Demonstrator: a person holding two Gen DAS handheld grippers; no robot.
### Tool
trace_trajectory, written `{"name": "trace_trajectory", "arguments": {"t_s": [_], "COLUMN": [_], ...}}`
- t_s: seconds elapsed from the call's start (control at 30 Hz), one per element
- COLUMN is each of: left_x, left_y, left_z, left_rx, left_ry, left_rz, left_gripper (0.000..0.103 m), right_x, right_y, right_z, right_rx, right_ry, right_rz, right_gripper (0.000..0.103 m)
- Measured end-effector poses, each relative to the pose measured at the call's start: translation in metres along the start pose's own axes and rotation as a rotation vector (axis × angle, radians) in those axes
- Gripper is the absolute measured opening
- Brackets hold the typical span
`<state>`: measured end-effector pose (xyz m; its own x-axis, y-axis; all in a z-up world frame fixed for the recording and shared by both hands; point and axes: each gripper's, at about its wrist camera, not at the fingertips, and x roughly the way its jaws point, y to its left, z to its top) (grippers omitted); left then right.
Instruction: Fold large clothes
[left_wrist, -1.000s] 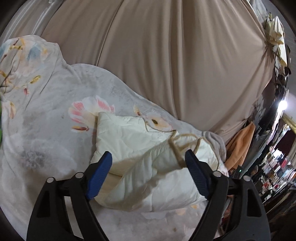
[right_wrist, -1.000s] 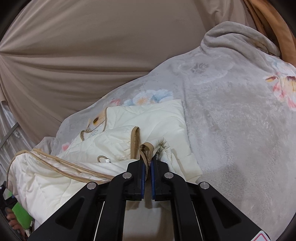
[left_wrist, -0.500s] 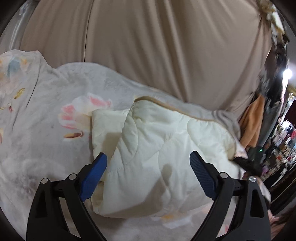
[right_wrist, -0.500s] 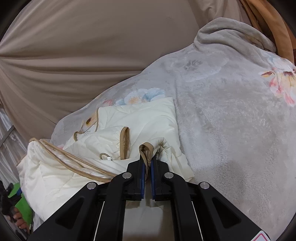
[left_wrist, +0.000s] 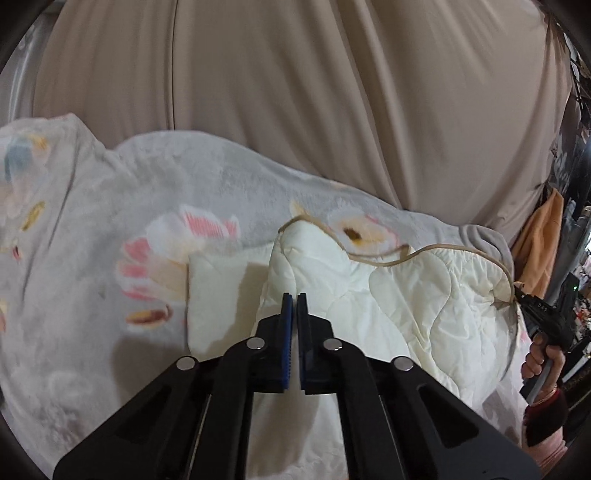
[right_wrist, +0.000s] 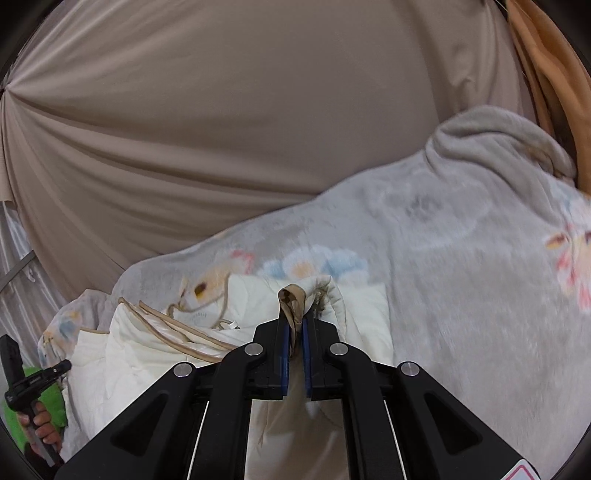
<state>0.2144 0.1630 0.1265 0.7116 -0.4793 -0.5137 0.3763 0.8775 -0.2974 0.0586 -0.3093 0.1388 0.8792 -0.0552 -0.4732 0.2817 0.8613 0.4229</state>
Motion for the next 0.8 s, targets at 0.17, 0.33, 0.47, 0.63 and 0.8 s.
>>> {"name": "trace_trajectory", "arguments": {"t_s": [0.17,0.33,0.47,0.63,0.8], "left_x": [0.026,0.076,0.094,0.060,0.005], "left_y": [0.010,0.026,0.036,0.025,-0.023], "left_z": [0.011,-0.003,-0.015,-0.005,0.010], "left_rx": [-0.020,-0.043,-0.065,-0.030,0.078], "left_ry": [0.032,0.145,0.189,0.109,-0.039], "left_rz": [0.101,0.223,0.244,0.280,0.233], "left_gripper": [0.000,0.000,0.000,0.000,0.017], "right_x": [0.048,0.126,0.132,0.084,0.013], "right_y": [0.009,-0.001,-0.017,-0.032,-0.024], "right_z": [0.016,-0.006,-0.011,-0.001,-0.001], "right_rx": [0.005,-0.026,0.056,0.126,0.017], "right_ry": [0.045,0.228,0.252,0.167,-0.001], "right_rz": [-0.024,-0.126,-0.068,0.036,0.026], "right_gripper": [0.004,0.005,0.009,0.041,0.056]}}
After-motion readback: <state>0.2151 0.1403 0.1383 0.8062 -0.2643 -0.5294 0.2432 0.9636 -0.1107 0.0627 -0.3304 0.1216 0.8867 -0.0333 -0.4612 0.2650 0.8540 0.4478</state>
